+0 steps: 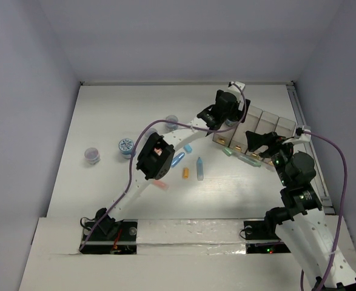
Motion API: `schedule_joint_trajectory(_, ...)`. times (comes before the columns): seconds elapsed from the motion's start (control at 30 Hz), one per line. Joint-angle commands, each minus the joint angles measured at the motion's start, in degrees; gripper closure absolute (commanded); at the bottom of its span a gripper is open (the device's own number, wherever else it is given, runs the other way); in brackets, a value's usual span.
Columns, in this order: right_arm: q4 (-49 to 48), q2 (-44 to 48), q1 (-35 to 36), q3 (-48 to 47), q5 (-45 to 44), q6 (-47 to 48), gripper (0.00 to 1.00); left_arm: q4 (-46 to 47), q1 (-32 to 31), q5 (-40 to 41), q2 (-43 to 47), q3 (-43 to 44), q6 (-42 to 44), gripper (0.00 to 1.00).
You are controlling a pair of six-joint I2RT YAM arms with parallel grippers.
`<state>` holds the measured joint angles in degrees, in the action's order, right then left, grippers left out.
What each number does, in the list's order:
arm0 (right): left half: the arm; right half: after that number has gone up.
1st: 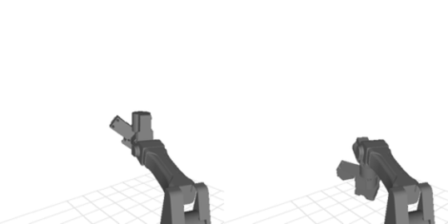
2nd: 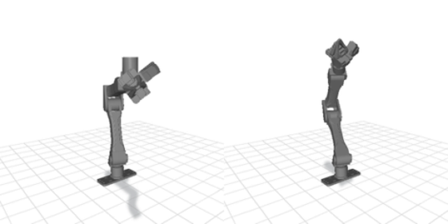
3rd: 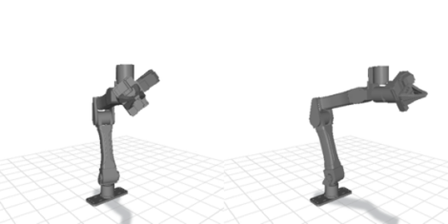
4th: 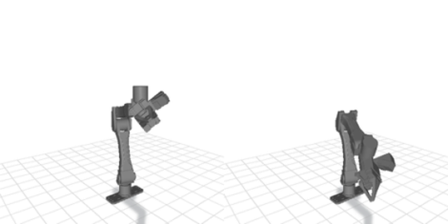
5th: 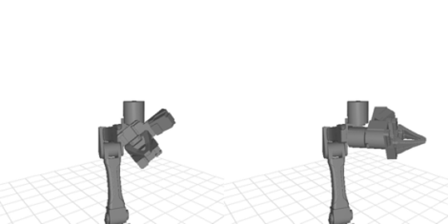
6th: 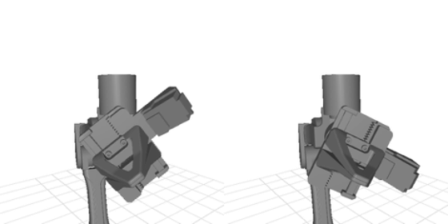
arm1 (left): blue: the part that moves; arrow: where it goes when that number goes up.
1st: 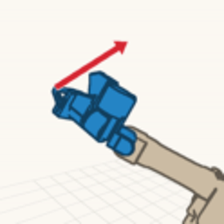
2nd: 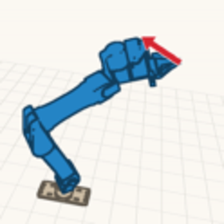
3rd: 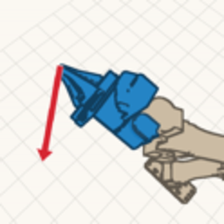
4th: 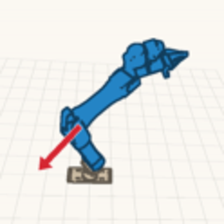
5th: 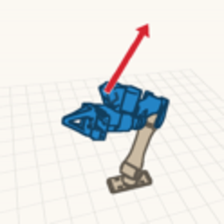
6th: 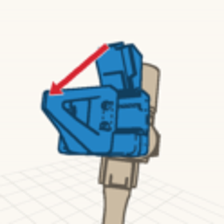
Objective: Sort the stationery into containers
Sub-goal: Place the stationery in the storage box, then pick up the stationery from the center of the board.
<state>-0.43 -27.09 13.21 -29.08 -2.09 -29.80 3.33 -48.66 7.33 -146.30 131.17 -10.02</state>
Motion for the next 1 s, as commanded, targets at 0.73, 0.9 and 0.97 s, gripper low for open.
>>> schedule_joint_trajectory(0.73,-4.1,-5.2,0.4,-0.4,7.4,-0.1,0.01,0.6,11.6,24.1,79.9,-80.3,-19.0,0.01)
schedule_joint_trajectory(0.9,-5.1,-7.6,0.4,-0.3,8.8,-0.4,0.0,-9.7,21.6,22.5,96.6,-93.5,-24.1,0.01)
schedule_joint_trajectory(0.97,-5.1,-8.4,0.4,-0.5,9.6,-0.4,0.0,-10.7,23.9,22.6,98.4,-95.8,-24.0,0.01)
